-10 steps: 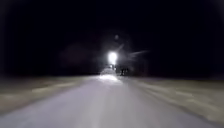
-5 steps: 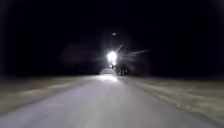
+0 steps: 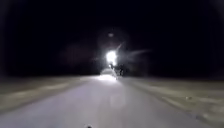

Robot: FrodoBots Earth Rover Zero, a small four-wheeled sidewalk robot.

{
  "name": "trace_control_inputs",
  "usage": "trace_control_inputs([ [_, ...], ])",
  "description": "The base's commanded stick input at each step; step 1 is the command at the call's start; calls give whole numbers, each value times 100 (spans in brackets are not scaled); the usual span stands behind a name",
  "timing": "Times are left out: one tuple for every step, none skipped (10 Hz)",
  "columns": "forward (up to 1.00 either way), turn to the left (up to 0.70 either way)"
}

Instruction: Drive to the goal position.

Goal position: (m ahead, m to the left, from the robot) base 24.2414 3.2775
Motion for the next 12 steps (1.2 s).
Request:
trace_control_inputs([
  [85,0],
  [85,0],
  [85,0],
  [85,0],
  [85,0],
  [85,0],
  [85,0],
  [85,0],
  [85,0],
  [85,0],
  [85,0],
  [85,0],
])
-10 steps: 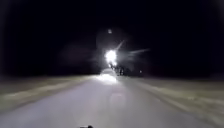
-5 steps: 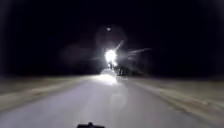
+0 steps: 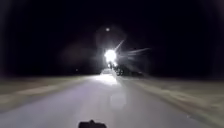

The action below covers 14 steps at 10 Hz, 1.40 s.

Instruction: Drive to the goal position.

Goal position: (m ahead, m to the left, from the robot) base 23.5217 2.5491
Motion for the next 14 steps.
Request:
trace_control_inputs([
  [85,0],
  [85,0],
  [85,0],
  [85,0],
  [85,0],
  [85,0],
  [85,2],
  [85,2],
  [85,2],
  [85,2],
  [85,2],
  [85,2],
  [85,2],
  [85,2],
])
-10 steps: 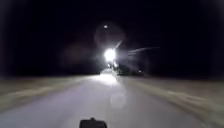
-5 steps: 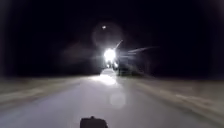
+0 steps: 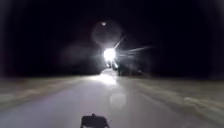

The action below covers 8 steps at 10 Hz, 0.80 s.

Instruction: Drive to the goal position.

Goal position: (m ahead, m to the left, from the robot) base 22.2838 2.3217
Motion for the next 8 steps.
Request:
trace_control_inputs([
  [85,4],
  [85,7],
  [85,9],
  [85,5],
  [85,3],
  [85,4],
  [85,6],
  [85,7],
])
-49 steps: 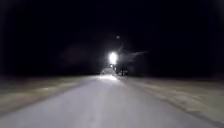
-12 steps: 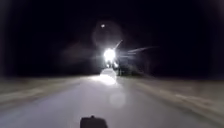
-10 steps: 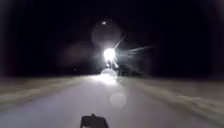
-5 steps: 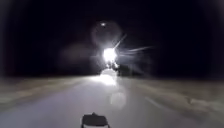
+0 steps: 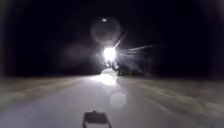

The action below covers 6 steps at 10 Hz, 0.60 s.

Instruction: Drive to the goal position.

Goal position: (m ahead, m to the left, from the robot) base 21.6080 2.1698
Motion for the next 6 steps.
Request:
trace_control_inputs([
  [85,11],
  [85,14],
  [85,16],
  [85,13],
  [85,7],
  [85,7],
])
